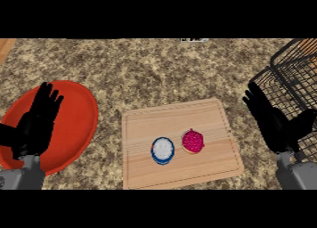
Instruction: Pick the cupcake from the cutting board and place it in the tiered basket
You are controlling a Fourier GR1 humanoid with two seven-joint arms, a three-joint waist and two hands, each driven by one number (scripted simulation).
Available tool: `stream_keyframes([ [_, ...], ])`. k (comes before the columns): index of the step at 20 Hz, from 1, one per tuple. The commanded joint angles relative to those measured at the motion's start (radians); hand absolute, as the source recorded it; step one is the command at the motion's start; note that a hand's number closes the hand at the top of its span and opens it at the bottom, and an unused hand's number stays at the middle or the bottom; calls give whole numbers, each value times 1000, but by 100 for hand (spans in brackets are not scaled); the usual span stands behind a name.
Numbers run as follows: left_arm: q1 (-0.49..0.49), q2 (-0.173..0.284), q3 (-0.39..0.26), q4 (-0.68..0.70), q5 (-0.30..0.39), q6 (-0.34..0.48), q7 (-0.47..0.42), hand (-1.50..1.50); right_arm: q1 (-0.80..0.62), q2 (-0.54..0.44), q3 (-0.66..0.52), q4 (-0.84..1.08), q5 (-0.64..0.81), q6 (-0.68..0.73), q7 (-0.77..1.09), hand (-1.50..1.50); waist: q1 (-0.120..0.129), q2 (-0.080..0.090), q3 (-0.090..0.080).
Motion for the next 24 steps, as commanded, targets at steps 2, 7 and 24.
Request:
stream_keyframes([
  [2,-38,63,-32,29,-128,34,11,0,-49,44,22,-32,1,23,14,150,25,-21,9],
  [7,4,138,-43,47,-226,47,-31,0,-57,199,-235,-87,-172,-150,-169,150,-111,-58,54],
  [24,-83,129,-152,24,-414,77,49,0,-27,-426,139,-400,299,103,519,-150,36,-24,5],
])
